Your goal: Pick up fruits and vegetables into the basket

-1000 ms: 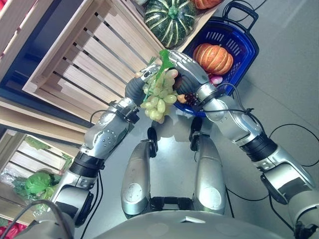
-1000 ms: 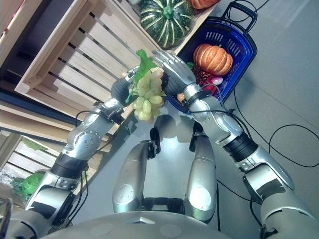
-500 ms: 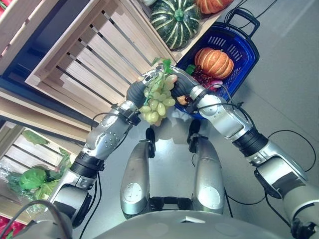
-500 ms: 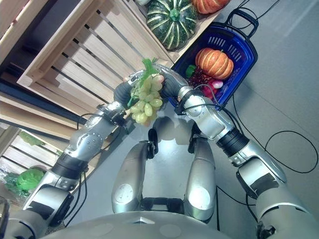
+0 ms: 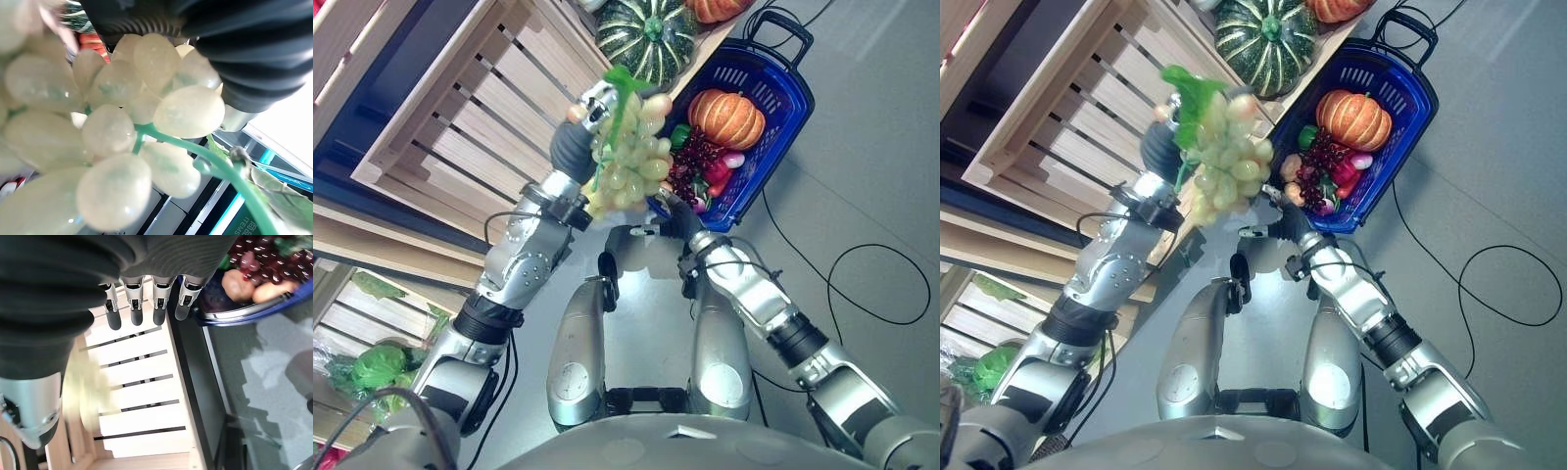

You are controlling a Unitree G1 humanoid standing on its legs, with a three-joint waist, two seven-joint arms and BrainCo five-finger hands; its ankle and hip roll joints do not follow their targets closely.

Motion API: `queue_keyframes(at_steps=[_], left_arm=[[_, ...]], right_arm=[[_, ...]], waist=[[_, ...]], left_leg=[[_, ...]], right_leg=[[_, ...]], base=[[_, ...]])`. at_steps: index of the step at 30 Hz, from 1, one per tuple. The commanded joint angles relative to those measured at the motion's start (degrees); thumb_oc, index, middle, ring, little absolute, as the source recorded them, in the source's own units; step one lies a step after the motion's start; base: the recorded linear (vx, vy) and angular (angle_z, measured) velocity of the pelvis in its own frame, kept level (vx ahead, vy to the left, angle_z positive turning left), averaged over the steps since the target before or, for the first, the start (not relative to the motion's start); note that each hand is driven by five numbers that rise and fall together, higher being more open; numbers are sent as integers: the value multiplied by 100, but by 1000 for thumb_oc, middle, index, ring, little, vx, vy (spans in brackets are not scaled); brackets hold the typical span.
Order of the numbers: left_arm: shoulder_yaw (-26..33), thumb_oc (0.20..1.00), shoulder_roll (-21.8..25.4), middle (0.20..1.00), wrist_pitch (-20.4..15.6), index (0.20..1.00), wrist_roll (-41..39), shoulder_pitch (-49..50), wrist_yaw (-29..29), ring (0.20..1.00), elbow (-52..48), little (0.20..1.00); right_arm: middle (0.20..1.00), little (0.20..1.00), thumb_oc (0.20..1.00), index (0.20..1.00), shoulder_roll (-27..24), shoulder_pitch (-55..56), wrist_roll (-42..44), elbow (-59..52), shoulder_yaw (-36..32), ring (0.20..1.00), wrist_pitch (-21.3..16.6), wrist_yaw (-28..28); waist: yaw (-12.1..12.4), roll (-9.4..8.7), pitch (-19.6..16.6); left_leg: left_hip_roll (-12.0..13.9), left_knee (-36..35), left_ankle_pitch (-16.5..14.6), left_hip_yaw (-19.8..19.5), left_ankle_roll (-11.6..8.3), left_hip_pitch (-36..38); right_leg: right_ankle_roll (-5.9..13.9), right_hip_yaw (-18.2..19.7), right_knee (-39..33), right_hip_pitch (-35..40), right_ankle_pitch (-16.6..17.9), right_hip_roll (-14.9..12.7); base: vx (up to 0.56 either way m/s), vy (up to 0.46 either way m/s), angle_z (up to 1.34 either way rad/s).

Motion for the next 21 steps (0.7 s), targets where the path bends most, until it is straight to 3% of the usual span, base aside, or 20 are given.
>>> queue_keyframes(at_steps=[1, 7, 9, 10, 14, 21], left_arm=[[234, 200, -190, 200, -518, 200, 160, 80, -83, 200, -906, 200], [473, 200, -228, 200, -642, 200, 163, 322, -186, 200, -953, 200], [550, 200, -252, 200, -645, 200, 125, 436, -195, 200, -984, 200], [588, 200, -256, 200, -650, 200, 122, 478, -203, 200, -984, 200], [622, 200, -294, 200, -648, 200, 199, 584, -115, 200, -957, 200], [668, 200, -364, 200, -645, 200, 217, 788, -54, 200, -1026, 200]], right_arm=[[1000, 1000, 1000, 1000, 119, 8, 261, -630, -413, 1000, -795, 35], [1000, 1000, 1000, 1000, -40, 349, 201, -929, -821, 1000, -1180, 316], [1000, 1000, 1000, 1000, -136, 477, 182, -1125, -985, 1000, -1304, 449], [1000, 1000, 1000, 1000, -176, 499, 185, -1237, -1052, 1000, -1358, 419], [1000, 1000, 1000, 1000, -250, 510, -25, -1578, -1259, 1000, -1641, 107], [1000, 1000, 1000, 1000, -431, 471, -141, -2308, -1429, 1000, -1362, 448]], waist=[[-65, 46, -291], [-163, 109, -292], [-199, 133, -293], [-217, 138, -292], [-264, 162, -292], [-338, 250, -291]], left_leg=[[-59, -426, 175, 322, 211, -33], [-66, -427, 181, 370, 207, 17], [-72, -375, 25, 337, 164, 89], [-70, -423, 175, 401, 215, 27], [-68, -445, 178, 426, 216, 31], [-83, -429, 166, 460, 205, 6]], right_leg=[[272, -40, 208, 349, -654, -89], [276, 17, 247, 341, -666, -101], [330, 80, 339, 379, -832, -88], [278, 51, 276, 315, -684, -94], [281, 76, 277, 288, -698, -73], [291, 156, 333, 198, -741, -56]], base=[[21, 70, -13], [36, 67, -8], [49, 52, -9], [-72, 28, -8], [-16, 27, -4], [4, 47, -9]])
